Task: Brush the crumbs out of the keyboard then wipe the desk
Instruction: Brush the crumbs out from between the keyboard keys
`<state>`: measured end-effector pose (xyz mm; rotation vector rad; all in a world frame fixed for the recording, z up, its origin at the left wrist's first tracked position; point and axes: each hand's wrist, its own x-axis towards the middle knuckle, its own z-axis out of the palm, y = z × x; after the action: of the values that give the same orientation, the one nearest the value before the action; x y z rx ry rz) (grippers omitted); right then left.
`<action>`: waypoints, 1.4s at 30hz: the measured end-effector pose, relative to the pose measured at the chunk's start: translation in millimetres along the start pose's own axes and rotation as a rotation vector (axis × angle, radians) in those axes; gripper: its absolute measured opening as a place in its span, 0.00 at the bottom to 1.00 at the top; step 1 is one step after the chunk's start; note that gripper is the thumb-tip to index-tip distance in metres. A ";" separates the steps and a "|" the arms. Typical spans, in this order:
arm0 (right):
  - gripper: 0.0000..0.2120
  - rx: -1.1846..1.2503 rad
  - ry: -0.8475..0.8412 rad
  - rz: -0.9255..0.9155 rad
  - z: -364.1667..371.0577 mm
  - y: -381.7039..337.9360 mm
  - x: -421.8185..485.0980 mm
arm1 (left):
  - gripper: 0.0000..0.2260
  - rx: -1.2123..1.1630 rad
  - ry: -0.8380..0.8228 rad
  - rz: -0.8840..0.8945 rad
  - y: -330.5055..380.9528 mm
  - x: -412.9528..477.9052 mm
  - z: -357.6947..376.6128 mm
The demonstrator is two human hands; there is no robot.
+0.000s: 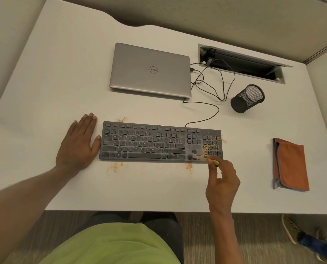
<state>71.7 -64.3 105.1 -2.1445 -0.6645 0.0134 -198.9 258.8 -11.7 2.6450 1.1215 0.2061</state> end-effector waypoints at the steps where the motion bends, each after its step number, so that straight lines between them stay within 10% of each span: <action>1: 0.08 -0.013 -0.020 -0.024 1.4 -3.0 3.7 | 0.31 0.001 0.000 0.000 -0.4 -0.1 0.1; 42: 0.11 -0.056 0.000 0.063 17.5 -3.0 -4.0 | 0.31 0.000 -0.008 -0.007 -1.0 0.5 -0.5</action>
<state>62.8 -51.7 95.6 -2.2189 -0.6037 0.0286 -199.3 259.9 -11.4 2.6389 1.1287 0.1942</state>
